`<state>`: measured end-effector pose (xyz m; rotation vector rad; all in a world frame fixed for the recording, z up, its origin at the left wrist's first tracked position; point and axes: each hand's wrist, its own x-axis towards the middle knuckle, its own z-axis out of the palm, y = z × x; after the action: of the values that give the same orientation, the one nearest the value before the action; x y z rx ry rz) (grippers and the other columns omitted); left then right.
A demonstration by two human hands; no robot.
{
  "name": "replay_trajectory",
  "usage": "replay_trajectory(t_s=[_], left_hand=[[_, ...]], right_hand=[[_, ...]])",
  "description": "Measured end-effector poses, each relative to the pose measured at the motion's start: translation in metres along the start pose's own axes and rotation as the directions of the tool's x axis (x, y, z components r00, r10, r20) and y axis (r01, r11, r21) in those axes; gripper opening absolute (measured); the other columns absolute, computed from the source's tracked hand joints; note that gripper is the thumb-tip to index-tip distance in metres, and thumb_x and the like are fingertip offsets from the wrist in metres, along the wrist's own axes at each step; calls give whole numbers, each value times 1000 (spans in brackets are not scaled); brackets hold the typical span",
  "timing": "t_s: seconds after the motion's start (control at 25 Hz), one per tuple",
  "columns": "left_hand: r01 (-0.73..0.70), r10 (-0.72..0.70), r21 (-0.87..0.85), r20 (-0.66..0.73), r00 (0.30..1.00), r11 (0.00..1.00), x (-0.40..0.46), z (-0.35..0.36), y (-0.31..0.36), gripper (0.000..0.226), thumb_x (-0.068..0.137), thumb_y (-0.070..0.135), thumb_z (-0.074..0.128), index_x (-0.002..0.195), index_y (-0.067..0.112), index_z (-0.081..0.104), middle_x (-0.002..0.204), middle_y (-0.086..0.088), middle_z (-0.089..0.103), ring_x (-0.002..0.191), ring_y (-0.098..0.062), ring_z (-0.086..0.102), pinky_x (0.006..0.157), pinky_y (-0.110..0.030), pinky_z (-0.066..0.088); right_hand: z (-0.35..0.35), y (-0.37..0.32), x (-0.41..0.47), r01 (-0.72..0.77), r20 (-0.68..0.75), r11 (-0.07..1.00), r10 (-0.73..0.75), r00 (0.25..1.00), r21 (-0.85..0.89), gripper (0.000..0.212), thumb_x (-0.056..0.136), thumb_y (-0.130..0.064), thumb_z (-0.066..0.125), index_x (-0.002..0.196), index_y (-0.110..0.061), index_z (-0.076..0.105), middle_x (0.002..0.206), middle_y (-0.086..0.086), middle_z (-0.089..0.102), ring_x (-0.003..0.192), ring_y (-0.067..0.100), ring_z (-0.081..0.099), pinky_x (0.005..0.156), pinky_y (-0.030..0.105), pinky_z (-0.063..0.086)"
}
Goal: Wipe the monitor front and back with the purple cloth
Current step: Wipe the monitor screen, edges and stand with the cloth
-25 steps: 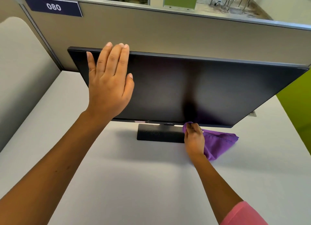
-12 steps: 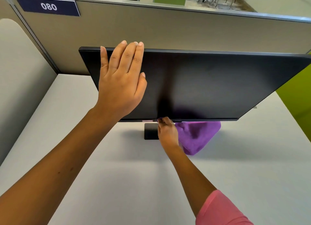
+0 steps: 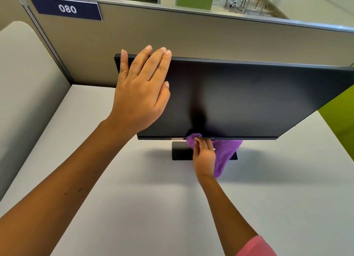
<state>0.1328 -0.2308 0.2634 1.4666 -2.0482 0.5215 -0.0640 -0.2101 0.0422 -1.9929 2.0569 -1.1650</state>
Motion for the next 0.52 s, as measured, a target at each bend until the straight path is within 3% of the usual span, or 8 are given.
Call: replay_trajectory(t_s=[0.16,0.32,0.4,0.52], left_hand=[[-1,1,-5,6,1000,1000,0,-2,-2,51,97,28,31,146,14,36,149,-2,40,141,-23,29,118,-51,3],[-9,9,-4,15,1000,1000,-1,-2,-4,51,97,27,32,146,14,36,148,-1,41,141,-22,29,118,-52,4],[-9,9,-8,16,1000,1000,-1,-1,-5,51,97,27,32,146,15,36,148,-1,41,141,-22,30,118,-51,4],[-2,2,-14,13,1000,1000,0,0,-4,51,97,28,31,145,15,36,147,-1,41,140,-22,30,118,-51,4]], right_hand=[[-1,8,8,-150,205,981,174,963,-127,27,94,-6,52,119,-1,60,118,20,60,93,37,64,75,40,56],[4,12,10,-75,349,951,182,919,-299,37,95,-6,49,132,-6,49,135,13,47,109,33,60,89,37,52],[6,14,9,-27,396,938,172,902,-346,40,96,-7,48,136,-7,43,139,10,44,113,28,57,91,33,50],[7,11,9,-94,382,946,215,899,-311,34,98,-11,44,133,-9,45,132,7,49,107,23,59,88,29,50]])
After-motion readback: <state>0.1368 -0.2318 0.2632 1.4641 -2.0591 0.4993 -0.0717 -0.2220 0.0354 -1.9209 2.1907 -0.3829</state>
